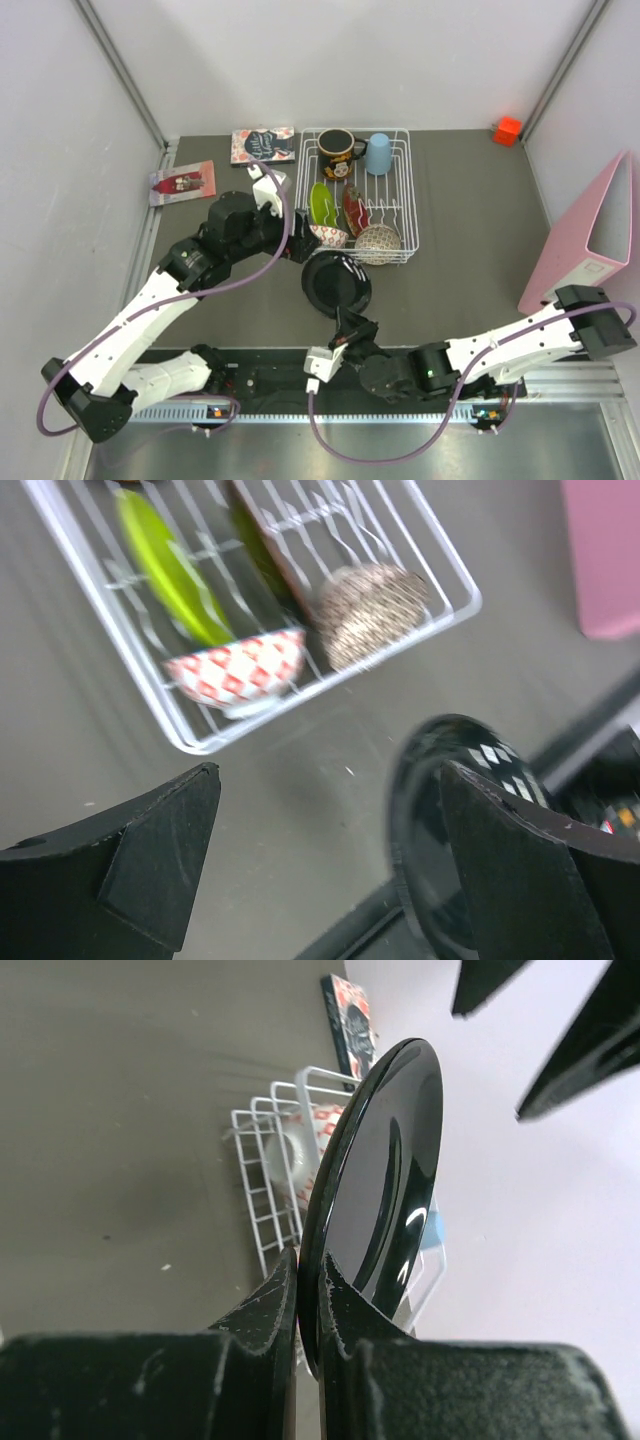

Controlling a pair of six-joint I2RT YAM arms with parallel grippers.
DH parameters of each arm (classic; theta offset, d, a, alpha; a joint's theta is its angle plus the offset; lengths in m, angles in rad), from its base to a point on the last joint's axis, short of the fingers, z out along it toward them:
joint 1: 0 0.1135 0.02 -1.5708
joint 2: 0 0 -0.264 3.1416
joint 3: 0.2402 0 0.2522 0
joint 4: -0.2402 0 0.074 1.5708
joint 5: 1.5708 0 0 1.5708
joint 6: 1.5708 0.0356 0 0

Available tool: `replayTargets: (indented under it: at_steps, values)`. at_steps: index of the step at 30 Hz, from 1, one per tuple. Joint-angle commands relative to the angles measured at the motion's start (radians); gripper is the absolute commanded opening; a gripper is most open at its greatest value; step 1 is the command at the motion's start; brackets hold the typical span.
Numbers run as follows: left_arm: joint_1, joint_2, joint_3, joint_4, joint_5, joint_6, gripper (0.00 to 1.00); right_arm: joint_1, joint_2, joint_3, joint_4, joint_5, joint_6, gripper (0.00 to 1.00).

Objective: Unload the mixed dishes from the dish rack
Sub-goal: Place the plate at the center of the board.

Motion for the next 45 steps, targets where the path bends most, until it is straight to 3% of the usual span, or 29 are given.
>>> replayTargets:
  at_steps: [1,9,20,28,35,41,45]
  values:
    - [0.000,-0.054,-0.037,0.068,0.193,0.018,0.95,0.030,0.040,0.016,0.015,-0.052,0.040,0.00]
    - [-0.001,-0.047,-0.048,0.012,0.251,0.032,0.85,0.039,0.120,0.024,0.047,-0.049,-0.041,0.00]
    - [-0.001,-0.080,-0.128,-0.048,0.222,0.012,0.84,0.026,0.083,0.018,0.066,0.008,-0.133,0.00]
    - [0.000,-0.076,-0.168,-0.039,0.251,0.006,0.78,0.012,0.086,0.010,0.107,0.017,-0.195,0.00]
    - [0.000,-0.076,-0.183,-0.024,0.282,0.000,0.45,-0.003,0.067,0.004,0.124,0.019,-0.213,0.00]
    - [-0.001,-0.080,-0.195,0.004,0.336,-0.009,0.29,-0.007,0.051,-0.001,0.135,0.024,-0.218,0.00]
    - [0.000,-0.077,-0.203,0.021,0.363,-0.014,0.00,-0.007,0.048,-0.002,0.138,0.028,-0.216,0.00]
